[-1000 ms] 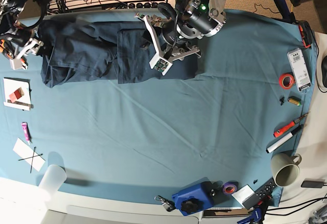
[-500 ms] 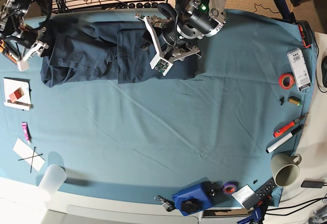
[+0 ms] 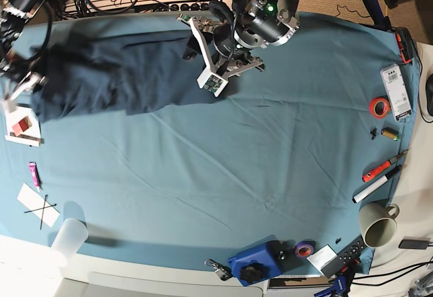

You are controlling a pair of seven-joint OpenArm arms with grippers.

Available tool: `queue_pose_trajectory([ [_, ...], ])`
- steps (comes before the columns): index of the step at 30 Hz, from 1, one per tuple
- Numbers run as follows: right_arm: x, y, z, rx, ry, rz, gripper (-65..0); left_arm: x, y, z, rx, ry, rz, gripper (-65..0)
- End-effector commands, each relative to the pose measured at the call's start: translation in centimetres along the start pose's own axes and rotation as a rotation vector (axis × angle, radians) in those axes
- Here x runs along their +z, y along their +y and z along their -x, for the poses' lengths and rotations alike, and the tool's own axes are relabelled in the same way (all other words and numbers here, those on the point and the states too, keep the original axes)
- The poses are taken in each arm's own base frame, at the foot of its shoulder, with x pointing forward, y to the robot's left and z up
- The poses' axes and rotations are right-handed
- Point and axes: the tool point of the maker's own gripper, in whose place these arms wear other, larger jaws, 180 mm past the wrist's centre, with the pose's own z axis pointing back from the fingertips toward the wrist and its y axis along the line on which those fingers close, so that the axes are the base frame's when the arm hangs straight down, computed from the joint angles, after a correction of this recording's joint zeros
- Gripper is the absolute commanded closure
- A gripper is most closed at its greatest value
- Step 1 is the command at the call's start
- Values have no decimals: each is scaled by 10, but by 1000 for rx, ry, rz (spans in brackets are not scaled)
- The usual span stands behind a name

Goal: Fold the T-shirt properly
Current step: 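Grasp the strip end with the right gripper and fold it over the stack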

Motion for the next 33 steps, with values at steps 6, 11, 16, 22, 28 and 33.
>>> queue_pose_trajectory([
  [6, 23, -7, -55, 71, -122, 73, 0, 17, 42, -14, 47, -52, -254, -159],
  [11, 24, 6, -59, 170, -97, 115, 0, 28, 70, -2, 68, -23, -419, -42],
  [16, 28, 42, -71, 312, -126, 110, 0, 45, 89, -4, 90, -47, -544, 0],
  [22, 15, 90, -61, 502, -65, 59, 0, 55, 102, -1, 55, -34, -615, 0],
  [28, -11, 127, -41, 613, 27, -35, 0, 79, 111, 1, 84, -59, -704, 0],
  [33, -26, 169, -15, 662, 77, -204, 0, 97, 120, 21, 69, -21, -776, 0],
])
